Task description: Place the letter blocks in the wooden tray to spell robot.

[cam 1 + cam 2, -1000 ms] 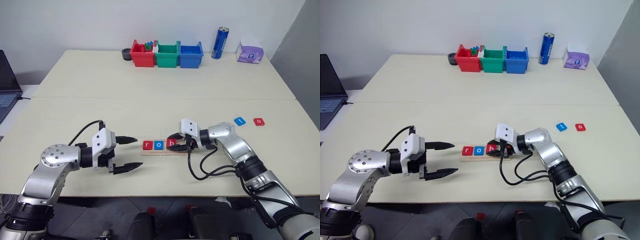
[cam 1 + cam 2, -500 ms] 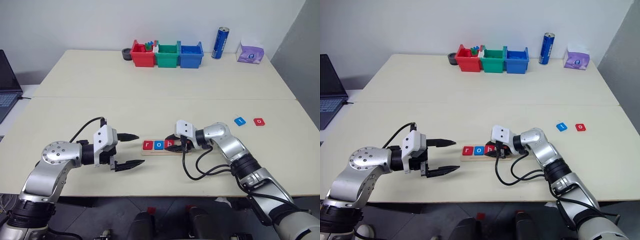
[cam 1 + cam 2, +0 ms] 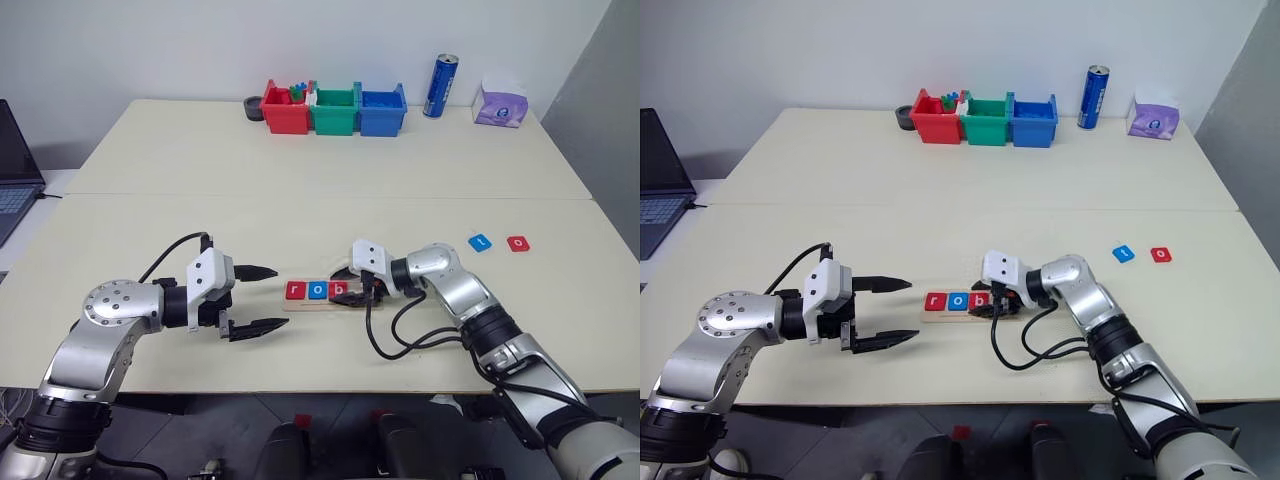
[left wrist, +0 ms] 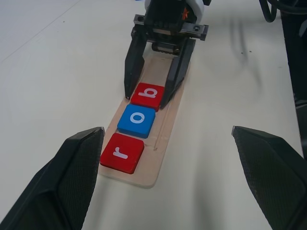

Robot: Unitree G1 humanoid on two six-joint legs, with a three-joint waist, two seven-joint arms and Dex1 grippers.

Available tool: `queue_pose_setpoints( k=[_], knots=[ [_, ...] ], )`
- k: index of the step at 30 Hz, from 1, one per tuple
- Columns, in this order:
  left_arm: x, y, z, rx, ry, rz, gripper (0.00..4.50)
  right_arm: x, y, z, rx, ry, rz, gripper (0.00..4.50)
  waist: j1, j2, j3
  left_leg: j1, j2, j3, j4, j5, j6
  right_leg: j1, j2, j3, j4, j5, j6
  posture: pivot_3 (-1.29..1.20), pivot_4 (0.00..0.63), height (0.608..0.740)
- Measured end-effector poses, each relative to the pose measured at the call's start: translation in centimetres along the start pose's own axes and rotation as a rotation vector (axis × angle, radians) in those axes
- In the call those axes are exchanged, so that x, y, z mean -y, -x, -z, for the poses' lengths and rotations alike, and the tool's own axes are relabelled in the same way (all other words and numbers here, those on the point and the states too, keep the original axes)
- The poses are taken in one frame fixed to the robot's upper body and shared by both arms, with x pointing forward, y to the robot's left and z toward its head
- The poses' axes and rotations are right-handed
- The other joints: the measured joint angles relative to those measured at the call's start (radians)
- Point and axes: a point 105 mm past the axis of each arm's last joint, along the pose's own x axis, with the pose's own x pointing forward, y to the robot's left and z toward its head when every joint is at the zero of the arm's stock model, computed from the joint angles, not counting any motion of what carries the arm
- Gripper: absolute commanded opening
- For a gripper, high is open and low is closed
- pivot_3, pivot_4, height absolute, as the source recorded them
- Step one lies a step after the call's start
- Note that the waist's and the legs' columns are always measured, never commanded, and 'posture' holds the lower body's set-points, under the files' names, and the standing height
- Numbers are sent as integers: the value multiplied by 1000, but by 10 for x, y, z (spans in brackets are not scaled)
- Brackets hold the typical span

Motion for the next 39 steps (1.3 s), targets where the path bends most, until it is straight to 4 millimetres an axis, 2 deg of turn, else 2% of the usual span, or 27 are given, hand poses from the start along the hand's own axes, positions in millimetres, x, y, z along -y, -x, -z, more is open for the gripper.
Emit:
queue_pose_setpoints(
  k=[3, 7, 10, 12, 16, 20, 22, 24, 27, 31, 35, 39],
  knots=[
    [0, -1, 0, 4, -5, 0, 4500, 0, 0, -1, 1, 0, -9, 4484, 0, 0, 0, 0, 0, 0, 0, 0, 0, 0, 0, 0, 0, 0, 0, 0, 150, 740],
    [0, -1, -1, 6, -14, -1, 4500, 0, 3, 1, -1, -21, -10, 4484, 0, 0, 0, 0, 0, 0, 0, 0, 0, 0, 0, 0, 0, 0, 0, 0, 150, 740],
    [1, -2, 0, 9, -13, 1, 4500, 4, 14, -4, 16, -51, -1, 4484, 1, 0, 0, 0, 0, 0, 0, 0, 0, 0, 0, 0, 0, 0, 0, 0, 150, 740],
    [1, -5, -2, 21, -14, 3, 4500, 10, 30, -10, 28, -56, 40, 4484, 3, 0, 0, 0, 0, 0, 0, 0, 0, 0, -1, 0, 0, 0, 0, 0, 150, 740],
    [1, -17, -14, 76, -2, -3, 4500, 22, 75, -15, 35, -79, 179, 4484, 9, 0, 0, -3, 0, -1, 0, 0, 0, 0, -2, -2, -1, 0, 0, 0, 150, 740],
    [-1, -46, -53, 195, -19, -20, 4500, 38, 128, -6, 27, -184, 442, 4484, 11, 0, 0, -5, -1, -1, 2, 0, 0, 0, -4, -2, -1, 0, 1, 0, 150, 740],
    [3, -62, -69, 244, -31, -13, 4500, 49, 153, 5, -8, -198, 598, 4484, 10, 0, 0, -5, -2, 0, 2, 0, 0, 0, -4, -1, -1, 0, 1, 0, 150, 740],
    [4, -80, -78, 263, -38, -15, 4500, 59, 178, 26, -73, -205, 763, 4484, 7, 0, 0, -5, -3, 1, 2, 0, 0, 0, -4, -1, -1, 0, 1, 0, 150, 740],
    [3, -103, -80, 252, -46, -25, 4500, 68, 213, 62, -160, -258, 979, 4484, 5, 0, 0, -4, -4, 2, 1, 0, 0, 0, -3, 0, -1, 0, 1, 0, 150, 740],
    [2, -136, -81, 253, -53, -5, 4500, 75, 254, 93, -209, -340, 1234, 4484, -1, 0, 0, -4, -3, 4, 1, 0, 0, 0, -1, 1, -1, 0, 1, 0, 150, 740],
    [-1, -157, -83, 258, -43, 1, 4500, 82, 272, 112, -225, -425, 1368, 4484, -4, 0, 0, -3, -2, 5, 1, 0, 0, 0, 0, 2, -1, 1, 1, 0, 150, 740],
    [-7, -168, -90, 265, -41, -18, 4500, 90, 268, 121, -211, -505, 1392, 4484, -3, 1, 0, -3, -2, 6, 1, 0, 0, 0, 0, 3, -1, 0, 1, 0, 150, 740]
  ],
)
